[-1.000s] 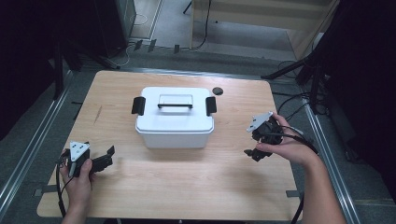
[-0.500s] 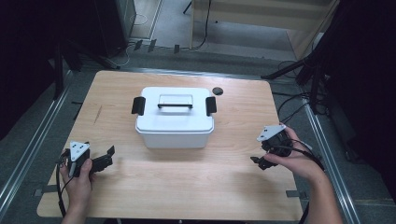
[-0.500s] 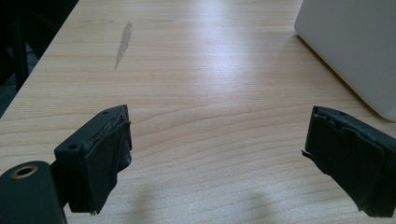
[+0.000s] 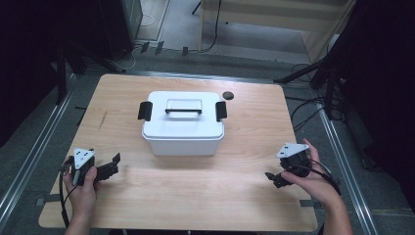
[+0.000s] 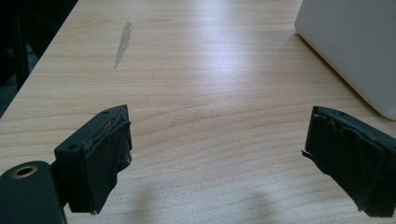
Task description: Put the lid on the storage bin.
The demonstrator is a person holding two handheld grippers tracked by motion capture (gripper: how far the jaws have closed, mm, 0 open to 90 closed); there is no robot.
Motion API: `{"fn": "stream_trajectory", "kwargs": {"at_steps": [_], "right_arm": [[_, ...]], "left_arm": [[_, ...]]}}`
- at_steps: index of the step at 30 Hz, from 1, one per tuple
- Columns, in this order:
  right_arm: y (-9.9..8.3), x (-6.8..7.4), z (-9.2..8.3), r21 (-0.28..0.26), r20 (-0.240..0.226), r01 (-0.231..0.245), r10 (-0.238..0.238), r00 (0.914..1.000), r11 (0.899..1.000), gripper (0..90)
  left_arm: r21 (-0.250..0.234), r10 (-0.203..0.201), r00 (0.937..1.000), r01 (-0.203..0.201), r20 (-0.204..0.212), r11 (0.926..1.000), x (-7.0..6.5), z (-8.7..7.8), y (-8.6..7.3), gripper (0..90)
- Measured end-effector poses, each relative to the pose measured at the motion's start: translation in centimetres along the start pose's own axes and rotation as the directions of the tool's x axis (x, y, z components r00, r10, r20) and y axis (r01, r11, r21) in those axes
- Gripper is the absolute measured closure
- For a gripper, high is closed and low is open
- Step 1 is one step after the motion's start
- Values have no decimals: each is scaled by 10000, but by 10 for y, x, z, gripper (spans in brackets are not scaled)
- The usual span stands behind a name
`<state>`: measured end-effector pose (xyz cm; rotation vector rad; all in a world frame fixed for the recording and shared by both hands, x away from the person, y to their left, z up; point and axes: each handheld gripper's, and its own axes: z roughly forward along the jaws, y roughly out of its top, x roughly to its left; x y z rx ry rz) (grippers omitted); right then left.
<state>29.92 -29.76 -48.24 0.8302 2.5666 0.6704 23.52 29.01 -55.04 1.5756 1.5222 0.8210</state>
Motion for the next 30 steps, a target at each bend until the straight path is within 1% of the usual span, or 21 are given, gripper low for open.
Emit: {"fn": "stream_trajectory", "kwargs": {"at_steps": [3, 5, 6, 9, 15, 17, 21, 22, 24, 27, 29, 30], "right_arm": [[-6, 0, -2, -282, 63, -223, 225, 9997, 9994, 0], [-12, 1, -2, -522, 52, -462, 465, 9989, 9976, 0], [-14, 2, -3, -674, 104, -593, 602, 9981, 9960, 0], [-23, 3, -2, -1056, 15, -1025, 1032, 9947, 9891, 0], [-40, 8, 3, -1418, 261, -1415, 1466, 9888, 9797, 0], [-45, 8, 5, -1579, 316, -1607, 1676, 9854, 9743, 0], [-57, 10, 7, -2030, 454, -2077, 2211, 9742, 9569, 0], [-59, 11, 7, -2080, 510, -2128, 2278, 9724, 9547, 0], [-64, 13, 9, -2207, 419, -2298, 2446, 9687, 9479, 0], [-70, 15, 11, -2312, 472, -2391, 2563, 9654, 9431, 0], [-74, 16, 12, -2463, 508, -2512, 2713, 9612, 9361, 0], [-76, 17, 12, -2548, 462, -2630, 2834, 9579, 9305, 0]], "left_arm": [[4, -38, 10000, 38, 14, 10000, 0, 0, 0, 81], [17, 5, 10000, -5, -2, 10000, 0, 0, 0, 81], [27, 10, 10000, -10, 4, 10000, 0, 0, 0, 81], [-6, -14, 10000, 14, -1, 10000, 0, 0, 0, 81], [10, -6, 10000, 6, -3, 10000, 0, 0, 0, 81], [-3, -9, 10000, 9, -2, 10000, 0, 0, 0, 81], [2, -20, 10000, 20, 12, 10000, 0, 0, 0, 81], [-4, -22, 10000, 22, 4, 10000, 0, 0, 0, 81], [0, -15, 10000, 15, 7, 10000, 0, 0, 0, 81], [30, 27, 10000, -27, 1, 10000, 0, 0, 0, 81], [16, 46, 10000, -46, -9, 10000, -1, 0, 0, 81], [16, 45, 10000, -45, -4, 10000, -1, 0, 0, 81]]}}
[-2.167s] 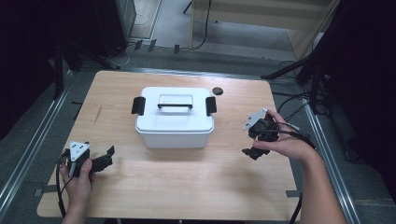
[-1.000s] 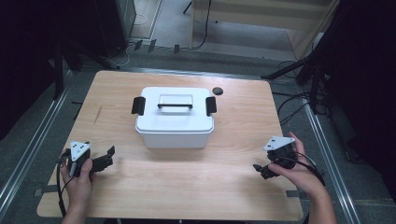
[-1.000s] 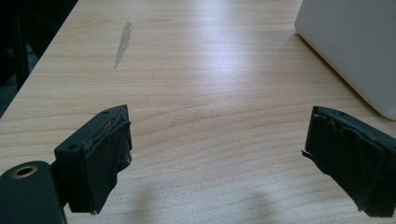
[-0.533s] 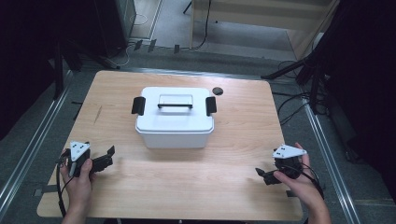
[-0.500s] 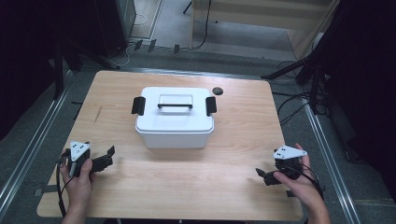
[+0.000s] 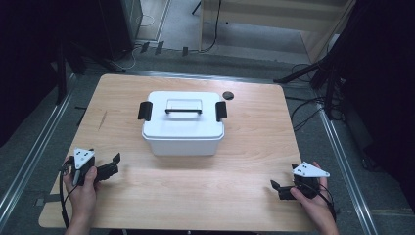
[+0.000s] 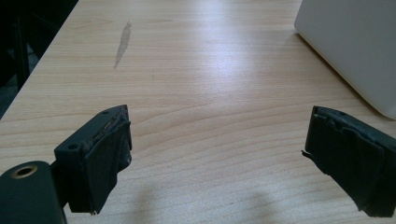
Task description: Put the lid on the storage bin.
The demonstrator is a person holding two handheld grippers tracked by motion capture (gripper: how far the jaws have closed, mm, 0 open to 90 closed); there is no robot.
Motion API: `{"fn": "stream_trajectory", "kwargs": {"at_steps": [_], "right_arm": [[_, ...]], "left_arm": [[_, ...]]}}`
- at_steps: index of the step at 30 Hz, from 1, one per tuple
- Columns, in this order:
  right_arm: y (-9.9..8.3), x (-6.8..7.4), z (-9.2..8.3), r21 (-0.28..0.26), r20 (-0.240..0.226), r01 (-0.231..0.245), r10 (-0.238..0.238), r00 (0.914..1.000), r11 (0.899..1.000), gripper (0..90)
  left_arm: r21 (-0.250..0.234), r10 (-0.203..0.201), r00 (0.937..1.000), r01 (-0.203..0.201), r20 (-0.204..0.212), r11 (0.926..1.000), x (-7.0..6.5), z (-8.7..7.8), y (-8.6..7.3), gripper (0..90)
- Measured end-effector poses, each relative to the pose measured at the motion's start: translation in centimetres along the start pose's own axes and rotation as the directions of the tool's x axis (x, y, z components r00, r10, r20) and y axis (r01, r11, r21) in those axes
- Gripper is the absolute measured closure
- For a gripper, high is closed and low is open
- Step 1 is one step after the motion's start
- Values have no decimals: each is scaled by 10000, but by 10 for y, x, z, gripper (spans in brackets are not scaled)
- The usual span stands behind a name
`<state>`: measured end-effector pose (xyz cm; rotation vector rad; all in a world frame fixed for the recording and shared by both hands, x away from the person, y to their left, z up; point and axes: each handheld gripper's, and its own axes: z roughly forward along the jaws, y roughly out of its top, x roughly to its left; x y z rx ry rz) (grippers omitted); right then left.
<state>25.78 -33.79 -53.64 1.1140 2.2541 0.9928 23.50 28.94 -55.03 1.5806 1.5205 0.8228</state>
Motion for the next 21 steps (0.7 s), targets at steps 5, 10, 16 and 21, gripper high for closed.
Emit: {"fn": "stream_trajectory", "kwargs": {"at_steps": [5, 10, 16, 21], "right_arm": [[-10, -2, 0, -396, -3, -380, 380, 9993, 9985, 0], [-14, -6, -3, -799, -39, -650, 649, 9979, 9947, 0], [-16, -5, -4, -1060, 10, -767, 772, 9970, 9914, 0], [-16, -4, -3, -1072, -111, -707, 699, 9975, 9917, 0]], "left_arm": [[-7, 86, 10000, -86, -12, 10000, 0, 0, 0, 81], [-23, 121, 9999, -122, -74, 9999, -1, 0, 0, 81], [61, 94, 9999, -93, -125, 9999, -1, 1, 0, 81], [117, -104, 9998, 106, -150, 9999, 0, 2, 1, 81]]}}
